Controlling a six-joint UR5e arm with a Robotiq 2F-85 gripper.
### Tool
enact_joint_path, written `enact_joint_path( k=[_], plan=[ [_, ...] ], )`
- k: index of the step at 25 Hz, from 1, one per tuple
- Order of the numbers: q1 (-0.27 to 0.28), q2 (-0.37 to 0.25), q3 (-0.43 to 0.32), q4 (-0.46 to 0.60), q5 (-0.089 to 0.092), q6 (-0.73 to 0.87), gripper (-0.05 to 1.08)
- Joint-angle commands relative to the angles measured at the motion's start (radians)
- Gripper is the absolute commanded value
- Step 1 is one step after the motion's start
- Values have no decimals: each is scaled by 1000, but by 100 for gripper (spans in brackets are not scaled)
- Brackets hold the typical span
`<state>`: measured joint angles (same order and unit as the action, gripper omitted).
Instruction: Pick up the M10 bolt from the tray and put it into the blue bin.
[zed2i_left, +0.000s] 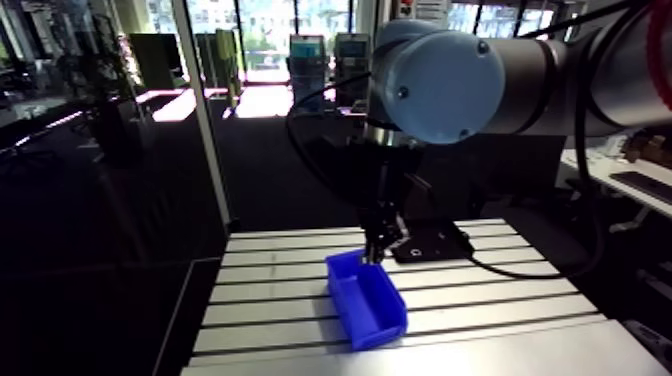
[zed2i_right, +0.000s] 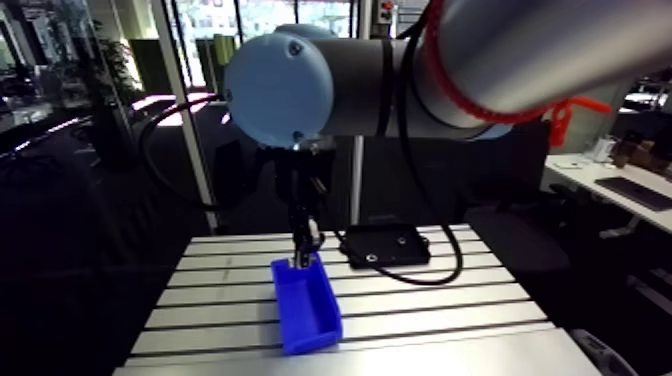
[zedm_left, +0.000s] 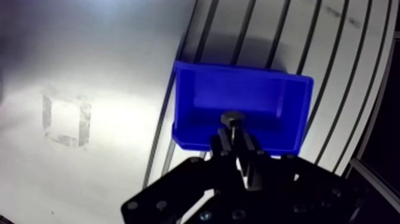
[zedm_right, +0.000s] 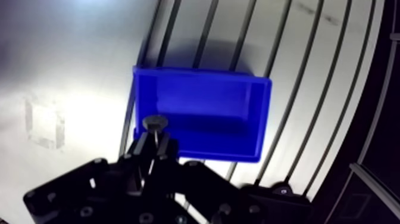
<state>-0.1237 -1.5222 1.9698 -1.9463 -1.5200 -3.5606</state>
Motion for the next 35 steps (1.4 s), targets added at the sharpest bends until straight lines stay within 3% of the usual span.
enact_joint_path(
  k=[1, 11, 13, 18, 24, 35],
  plan=[
    [15, 14, 39, -66, -16, 25, 107],
    [53, 81, 67, -164, -33, 85, 107],
    [53, 96, 70, -175, -52, 97, 107],
    [58, 121, 68, -207, -58, 100, 107],
    [58, 167, 67, -254, -88, 103, 107],
    [59, 219, 61, -279, -88, 129, 107]
  ],
)
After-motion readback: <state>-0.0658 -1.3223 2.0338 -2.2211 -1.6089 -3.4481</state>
